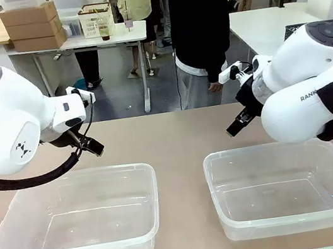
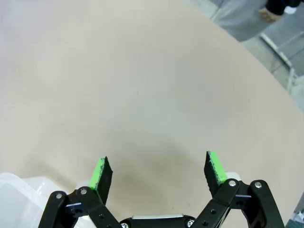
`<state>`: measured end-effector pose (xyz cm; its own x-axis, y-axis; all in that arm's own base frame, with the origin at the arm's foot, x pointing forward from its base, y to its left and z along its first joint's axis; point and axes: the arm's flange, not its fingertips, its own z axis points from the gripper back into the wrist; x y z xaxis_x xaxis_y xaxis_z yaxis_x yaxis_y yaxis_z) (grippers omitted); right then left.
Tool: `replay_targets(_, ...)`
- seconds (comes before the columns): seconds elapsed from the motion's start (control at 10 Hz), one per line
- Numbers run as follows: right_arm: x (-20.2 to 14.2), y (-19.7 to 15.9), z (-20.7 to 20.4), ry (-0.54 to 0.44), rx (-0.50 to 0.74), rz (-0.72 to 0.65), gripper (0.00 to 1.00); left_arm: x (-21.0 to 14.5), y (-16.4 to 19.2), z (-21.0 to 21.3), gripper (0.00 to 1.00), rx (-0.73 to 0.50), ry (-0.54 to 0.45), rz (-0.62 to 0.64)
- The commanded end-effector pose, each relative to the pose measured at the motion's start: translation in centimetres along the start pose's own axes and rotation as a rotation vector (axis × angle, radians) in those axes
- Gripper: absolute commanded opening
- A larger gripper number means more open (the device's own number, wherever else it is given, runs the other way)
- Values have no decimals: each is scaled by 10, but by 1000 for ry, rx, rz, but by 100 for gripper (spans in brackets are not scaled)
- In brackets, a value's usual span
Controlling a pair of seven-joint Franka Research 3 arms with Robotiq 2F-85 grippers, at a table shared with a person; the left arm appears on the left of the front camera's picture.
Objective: Sort the waste into each basket.
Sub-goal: Pick up the Organizing box on the left side of the table and lift it.
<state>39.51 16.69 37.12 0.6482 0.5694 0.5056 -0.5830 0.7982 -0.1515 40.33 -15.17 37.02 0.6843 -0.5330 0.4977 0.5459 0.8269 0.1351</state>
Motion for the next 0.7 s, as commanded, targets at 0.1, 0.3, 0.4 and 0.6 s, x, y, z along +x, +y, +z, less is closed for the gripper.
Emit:
replay_targets(0.1, 0, 0, 0, 0, 0, 0, 100, 0, 0, 0, 100, 0, 0, 0)
replay_targets(0.3, 0, 0, 0, 0, 0, 0, 100, 0, 0, 0, 100, 0, 0, 0)
replay_targets(0.4, 0, 0, 0, 0, 0, 0, 100, 0, 0, 0, 100, 0, 0, 0)
replay_targets(0.6, 0, 0, 0, 0, 0, 0, 100, 0, 0, 0, 100, 0, 0, 0)
